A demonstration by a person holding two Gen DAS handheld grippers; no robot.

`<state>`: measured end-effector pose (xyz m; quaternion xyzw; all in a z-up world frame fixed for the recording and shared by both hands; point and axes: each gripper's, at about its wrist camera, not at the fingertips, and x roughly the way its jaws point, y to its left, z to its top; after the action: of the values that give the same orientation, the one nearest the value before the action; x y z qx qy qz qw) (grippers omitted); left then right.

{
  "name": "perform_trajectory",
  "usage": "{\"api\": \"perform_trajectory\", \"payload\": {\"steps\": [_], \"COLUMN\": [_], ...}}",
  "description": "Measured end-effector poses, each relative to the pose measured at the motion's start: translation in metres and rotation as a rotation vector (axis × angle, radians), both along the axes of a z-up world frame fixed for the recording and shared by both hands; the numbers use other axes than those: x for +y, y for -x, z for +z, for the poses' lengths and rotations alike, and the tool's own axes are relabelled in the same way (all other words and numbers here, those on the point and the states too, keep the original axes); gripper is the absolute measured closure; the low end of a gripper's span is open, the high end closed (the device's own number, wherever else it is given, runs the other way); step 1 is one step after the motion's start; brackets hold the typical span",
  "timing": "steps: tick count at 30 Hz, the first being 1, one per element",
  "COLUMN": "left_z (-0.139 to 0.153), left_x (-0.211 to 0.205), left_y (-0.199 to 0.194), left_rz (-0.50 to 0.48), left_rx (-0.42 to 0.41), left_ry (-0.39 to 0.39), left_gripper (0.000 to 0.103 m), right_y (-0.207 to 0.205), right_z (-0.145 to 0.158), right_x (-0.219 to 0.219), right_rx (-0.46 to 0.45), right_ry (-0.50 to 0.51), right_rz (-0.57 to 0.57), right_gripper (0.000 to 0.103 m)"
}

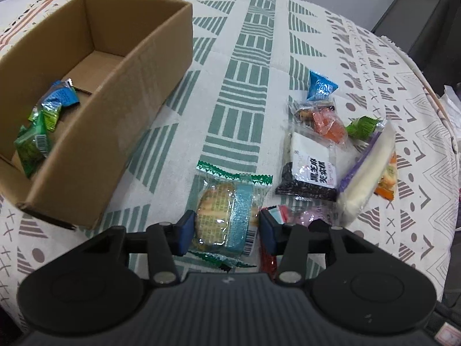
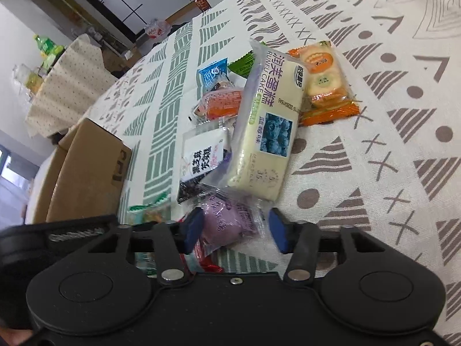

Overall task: Organize snacks
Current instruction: 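Grasp the cracker pack with the left tool while the right grasps the pink packet, then carry both packs over the box and open both tools to release them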

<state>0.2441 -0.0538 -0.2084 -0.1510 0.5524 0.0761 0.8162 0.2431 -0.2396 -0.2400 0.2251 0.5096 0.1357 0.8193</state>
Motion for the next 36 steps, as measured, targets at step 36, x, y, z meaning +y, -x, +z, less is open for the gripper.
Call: {"api": "perform_trajectory", "payload": {"steps": [36], "left_z": [0.108], "left_x": [0.06], "left_y": [0.062], "left_rz": [0.025], "left_rx": [-0.209], "left_ry": [0.055], "left_gripper": [0.056], "right_y": [0.063], "right_z": [0.101], "right_x": [0.008], "right_rx": [-0.144], "right_ry": [-0.09], "right_rz": [-0.082], "right_gripper": [0.077]}}
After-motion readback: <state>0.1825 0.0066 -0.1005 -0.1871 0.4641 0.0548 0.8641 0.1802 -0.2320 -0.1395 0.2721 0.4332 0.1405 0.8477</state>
